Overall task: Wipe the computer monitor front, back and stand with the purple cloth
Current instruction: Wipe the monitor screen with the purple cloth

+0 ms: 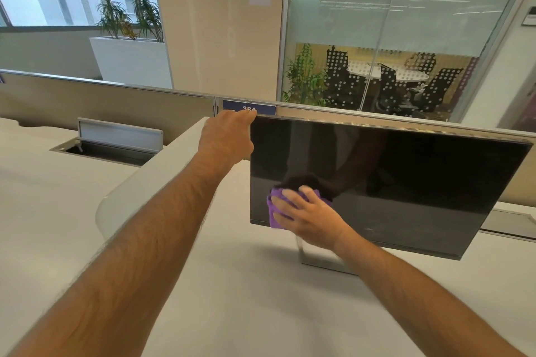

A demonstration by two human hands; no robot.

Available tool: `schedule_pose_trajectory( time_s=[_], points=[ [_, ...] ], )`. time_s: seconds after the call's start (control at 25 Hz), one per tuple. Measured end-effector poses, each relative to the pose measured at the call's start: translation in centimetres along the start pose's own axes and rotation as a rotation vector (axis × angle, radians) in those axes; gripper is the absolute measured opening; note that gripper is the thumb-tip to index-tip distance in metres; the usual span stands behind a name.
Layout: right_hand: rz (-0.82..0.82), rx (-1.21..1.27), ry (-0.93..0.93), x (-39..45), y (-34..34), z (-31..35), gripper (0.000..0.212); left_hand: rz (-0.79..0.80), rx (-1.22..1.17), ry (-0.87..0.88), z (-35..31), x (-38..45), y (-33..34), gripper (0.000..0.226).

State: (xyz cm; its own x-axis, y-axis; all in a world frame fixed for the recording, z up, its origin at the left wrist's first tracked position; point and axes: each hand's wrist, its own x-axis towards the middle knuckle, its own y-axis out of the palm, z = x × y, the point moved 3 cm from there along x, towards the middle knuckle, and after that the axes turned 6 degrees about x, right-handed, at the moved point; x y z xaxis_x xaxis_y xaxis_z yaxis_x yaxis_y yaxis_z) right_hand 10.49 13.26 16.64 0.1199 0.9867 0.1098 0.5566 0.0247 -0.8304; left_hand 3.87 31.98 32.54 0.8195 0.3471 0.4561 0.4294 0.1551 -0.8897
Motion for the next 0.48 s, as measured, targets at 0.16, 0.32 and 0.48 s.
schedule_pose_trajectory(
  time_s=[0.16, 0.32, 0.48],
  points=[
    [0.010, 0.014, 0.035, -1.0, -0.2, -1.0, 0.074, 0.003, -0.002, -0.005, 0.0, -0.1, 0.0, 0.062],
    [0.055, -0.022, -0.017, -1.8, 0.0, -0.6, 0.072, 0.008, 0.007, -0.007, -0.2, -0.1, -0.2, 0.063],
    [0.029, -0.027, -0.011, -2.5, -0.2, -1.7, 0.071, 0.007, 0.013, -0.006, -0.3, -0.2, -0.3, 0.062]
  ],
)
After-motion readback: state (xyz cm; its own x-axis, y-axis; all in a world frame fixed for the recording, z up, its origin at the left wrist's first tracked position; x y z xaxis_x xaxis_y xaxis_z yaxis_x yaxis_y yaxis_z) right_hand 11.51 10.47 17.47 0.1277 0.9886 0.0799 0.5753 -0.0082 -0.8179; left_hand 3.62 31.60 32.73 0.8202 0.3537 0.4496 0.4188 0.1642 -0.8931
